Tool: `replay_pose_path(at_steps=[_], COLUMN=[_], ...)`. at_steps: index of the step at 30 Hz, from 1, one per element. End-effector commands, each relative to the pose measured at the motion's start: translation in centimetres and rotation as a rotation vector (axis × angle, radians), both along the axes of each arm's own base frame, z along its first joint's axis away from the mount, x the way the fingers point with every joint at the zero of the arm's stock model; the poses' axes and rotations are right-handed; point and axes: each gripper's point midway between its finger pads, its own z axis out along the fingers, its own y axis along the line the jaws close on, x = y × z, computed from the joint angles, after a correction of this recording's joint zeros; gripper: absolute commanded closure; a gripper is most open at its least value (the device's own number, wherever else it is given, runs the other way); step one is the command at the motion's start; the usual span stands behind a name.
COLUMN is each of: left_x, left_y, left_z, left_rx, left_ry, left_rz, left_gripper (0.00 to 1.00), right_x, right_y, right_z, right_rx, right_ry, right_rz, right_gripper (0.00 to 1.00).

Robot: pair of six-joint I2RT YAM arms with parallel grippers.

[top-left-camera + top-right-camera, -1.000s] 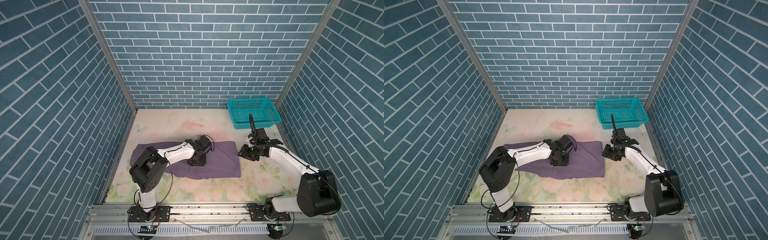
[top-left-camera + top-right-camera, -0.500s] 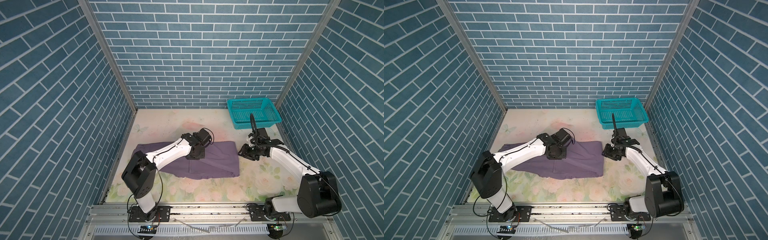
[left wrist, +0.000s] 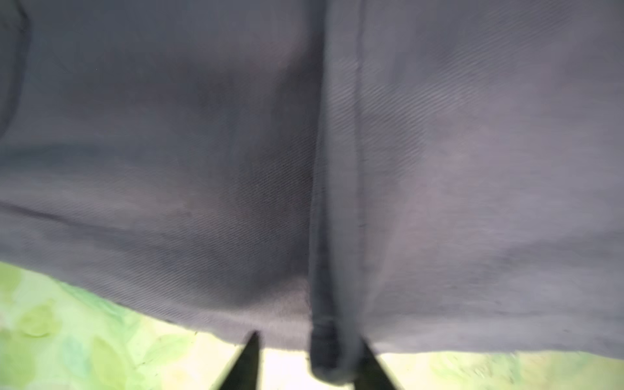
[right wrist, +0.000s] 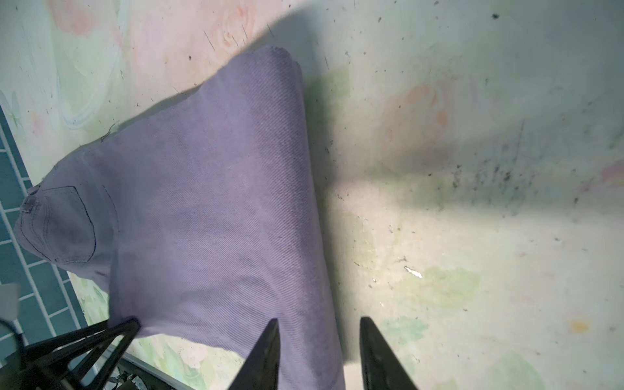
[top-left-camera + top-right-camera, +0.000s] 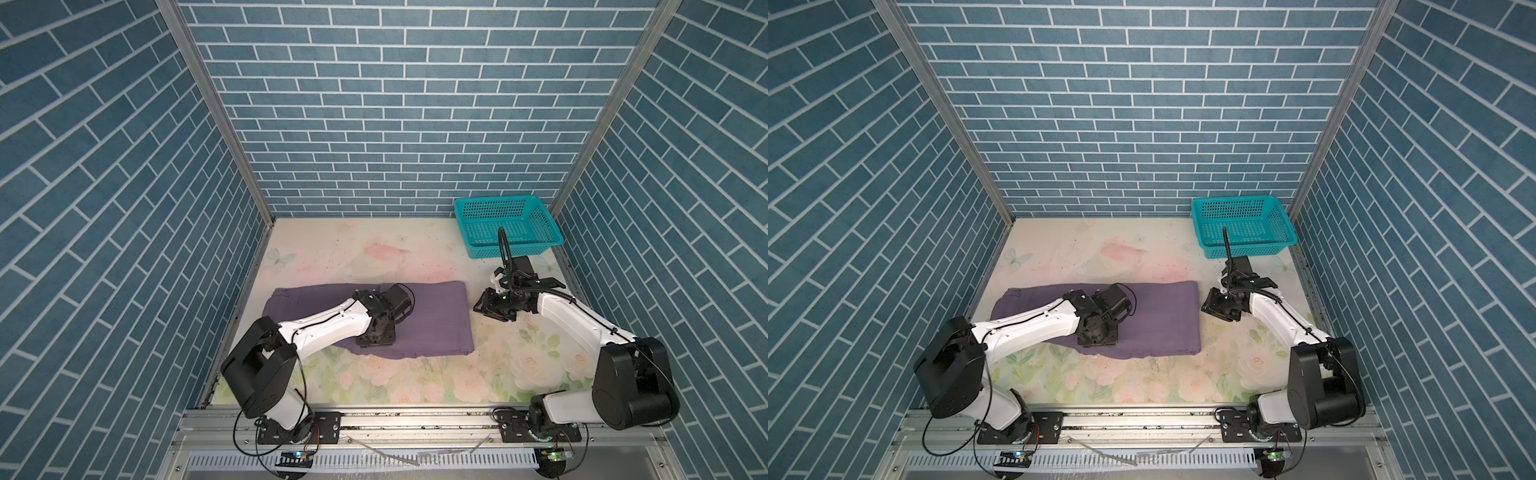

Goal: Fold and stack the trousers

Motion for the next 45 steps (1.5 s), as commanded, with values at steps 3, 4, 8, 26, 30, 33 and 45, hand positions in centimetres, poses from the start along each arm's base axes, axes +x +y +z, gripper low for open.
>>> replay_pose_path(at_steps=[3,4,8,26,30,33,45], left_x=[1.7,2.1,4.5,5.9,5.5,5.2,4.4], left_y=[-0.9,-0.9,0.4,9.6,11.1,11.7,14.4], left_z=[-0.9,-0.4,3.3,9.9,9.2,8.0,6.7], left_rx=[0.026,0.029,0.058,-0.014,-0.006,-0.002,-0.015], left_ry=[0.007,0.001,-0.063,-0.203,-0.201,-0.177,-0.169], left_rz=[-0.022,-0.029,-0.034,0.194,0.228,0.243,0.305], left_gripper=[0.27,0.27,0.31,0.54,0.53,0.51,0.46], right_x=[-0.1,-0.1,-0.2,2.2,1.6,1.2,0.1], right_y=[0.1,0.2,0.9,4.5,4.9,4.4,-5.8], right_z=[0.3,0.3,-0.5,-5.8,-5.7,-4.7,3.6], right_rx=[0.010,0.016,0.065,0.214,0.233,0.202,-0.108], right_ry=[-0.013,-0.012,0.001,0.072,0.074,0.066,0.016], right_rz=[0.027,0.028,0.026,0.049,0.064,0.073,-0.032], right_gripper=[0.54,0.52,0.44,0.53,0.87,1.00,1.00])
